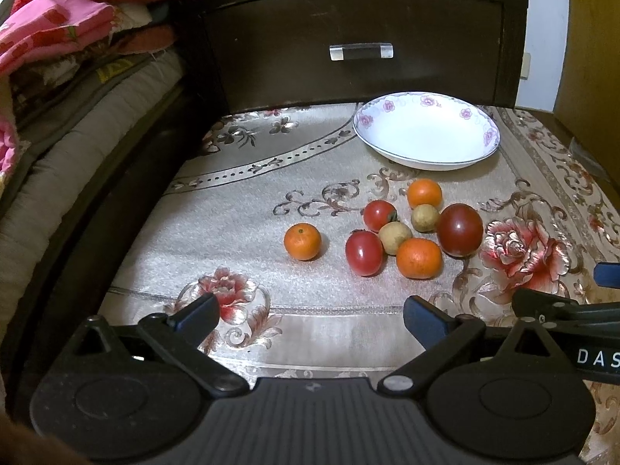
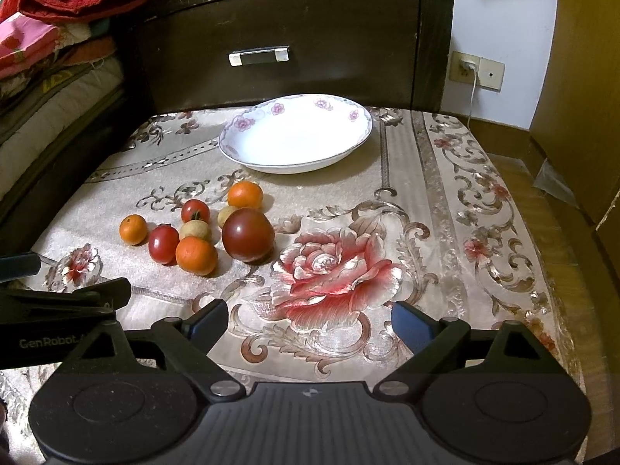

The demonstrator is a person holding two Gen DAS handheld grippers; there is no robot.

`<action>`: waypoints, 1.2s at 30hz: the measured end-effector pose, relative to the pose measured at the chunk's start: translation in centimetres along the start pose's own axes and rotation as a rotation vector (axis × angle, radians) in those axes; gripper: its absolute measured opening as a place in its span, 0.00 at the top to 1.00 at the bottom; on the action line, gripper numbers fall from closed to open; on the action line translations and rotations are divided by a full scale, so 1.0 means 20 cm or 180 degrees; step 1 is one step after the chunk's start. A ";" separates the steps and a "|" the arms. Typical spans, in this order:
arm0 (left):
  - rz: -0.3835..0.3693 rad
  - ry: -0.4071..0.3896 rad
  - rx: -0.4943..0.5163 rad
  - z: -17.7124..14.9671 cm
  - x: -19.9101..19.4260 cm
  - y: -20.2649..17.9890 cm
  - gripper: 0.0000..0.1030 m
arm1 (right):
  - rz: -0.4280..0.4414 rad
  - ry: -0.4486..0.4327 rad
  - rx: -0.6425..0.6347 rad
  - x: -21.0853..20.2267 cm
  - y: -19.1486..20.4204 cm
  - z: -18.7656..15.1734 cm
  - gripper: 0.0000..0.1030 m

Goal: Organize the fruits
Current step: 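Move both grippers toward the cluster of fruit on the tablecloth, then close the right gripper on the large dark red tomato while the left gripper approaches a tangerine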

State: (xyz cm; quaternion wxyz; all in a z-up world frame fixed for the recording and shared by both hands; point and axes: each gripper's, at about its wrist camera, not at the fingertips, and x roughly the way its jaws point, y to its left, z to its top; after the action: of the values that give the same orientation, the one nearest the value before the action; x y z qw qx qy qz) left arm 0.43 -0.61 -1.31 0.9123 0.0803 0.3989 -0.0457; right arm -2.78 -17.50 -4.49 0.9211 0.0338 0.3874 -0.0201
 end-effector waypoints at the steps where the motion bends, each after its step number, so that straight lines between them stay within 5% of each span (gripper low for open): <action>1: 0.0000 0.0000 -0.0001 0.00 0.00 0.00 0.00 | 0.0002 0.0004 0.0000 0.00 0.00 0.00 0.15; 15: -0.0047 0.0027 -0.0045 0.00 0.03 0.02 0.00 | 0.0078 0.0052 -0.0022 0.02 0.00 0.01 0.20; 22: -0.0253 0.0047 -0.0236 0.02 0.08 0.07 0.00 | 0.0183 0.0081 -0.0105 0.06 0.01 0.05 0.22; 36: -0.0307 0.0069 -0.0024 0.06 0.18 0.05 0.00 | 0.0487 0.0144 -0.0398 0.21 0.02 0.20 0.42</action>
State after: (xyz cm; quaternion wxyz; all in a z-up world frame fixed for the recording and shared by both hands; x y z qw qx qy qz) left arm 3.88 0.16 -3.09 0.9050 0.0580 0.4124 -0.0873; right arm 2.93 -17.44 -4.69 0.9113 0.0063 0.4049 0.0753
